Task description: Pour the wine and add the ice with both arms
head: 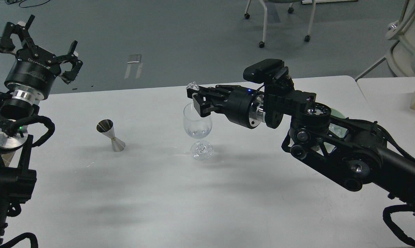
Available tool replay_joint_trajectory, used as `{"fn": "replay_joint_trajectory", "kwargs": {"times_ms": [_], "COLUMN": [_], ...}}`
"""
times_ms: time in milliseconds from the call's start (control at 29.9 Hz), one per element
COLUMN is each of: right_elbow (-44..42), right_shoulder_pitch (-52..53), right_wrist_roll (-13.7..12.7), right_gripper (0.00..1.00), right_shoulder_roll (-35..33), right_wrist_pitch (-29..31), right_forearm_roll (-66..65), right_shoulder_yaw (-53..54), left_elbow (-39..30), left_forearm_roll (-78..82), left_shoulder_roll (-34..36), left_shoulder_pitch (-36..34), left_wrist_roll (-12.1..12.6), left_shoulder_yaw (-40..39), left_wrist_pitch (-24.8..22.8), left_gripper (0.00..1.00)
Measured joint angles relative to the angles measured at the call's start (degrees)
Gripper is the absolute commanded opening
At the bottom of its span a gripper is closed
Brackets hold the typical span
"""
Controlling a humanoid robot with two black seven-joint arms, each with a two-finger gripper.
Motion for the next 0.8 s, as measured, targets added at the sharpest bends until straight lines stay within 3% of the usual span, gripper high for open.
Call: {"fn": "replay_joint_trajectory", "kwargs": {"times_ms": [334,602,802], "right_elbow": [0.89,1.25,0.97], "right_shoulder_pitch": [0.01,-0.47,-0.56], "right_wrist_roll": [0.09,0.09,0.09], "right_gripper": [0.07,0.30,0.37], "right_shoulder_roll": [-0.52,-0.48,-0.47], "right_wrist_pitch": [0.00,0.00,0.00], "right_forearm_roll": [0.07,0.09,0.09], "right_shoulder_yaw": [0.01,-0.01,-0.09], "left_elbow": [0.35,0.36,0.51], "left_forearm_roll": [-0.02,-0.02,-0.02], "left_shoulder_roll": [0.08,0.17,0.17], "left_shoulder_pitch": [-0.04,0.12,0.15], "left_wrist_roll": [0.00,0.00,0.00], "left_shoulder_yaw": [0.00,0.00,0.00], "left_wrist_pitch": [0.00,0.00,0.00], "left_gripper": [0.98,0.98,0.98]}}
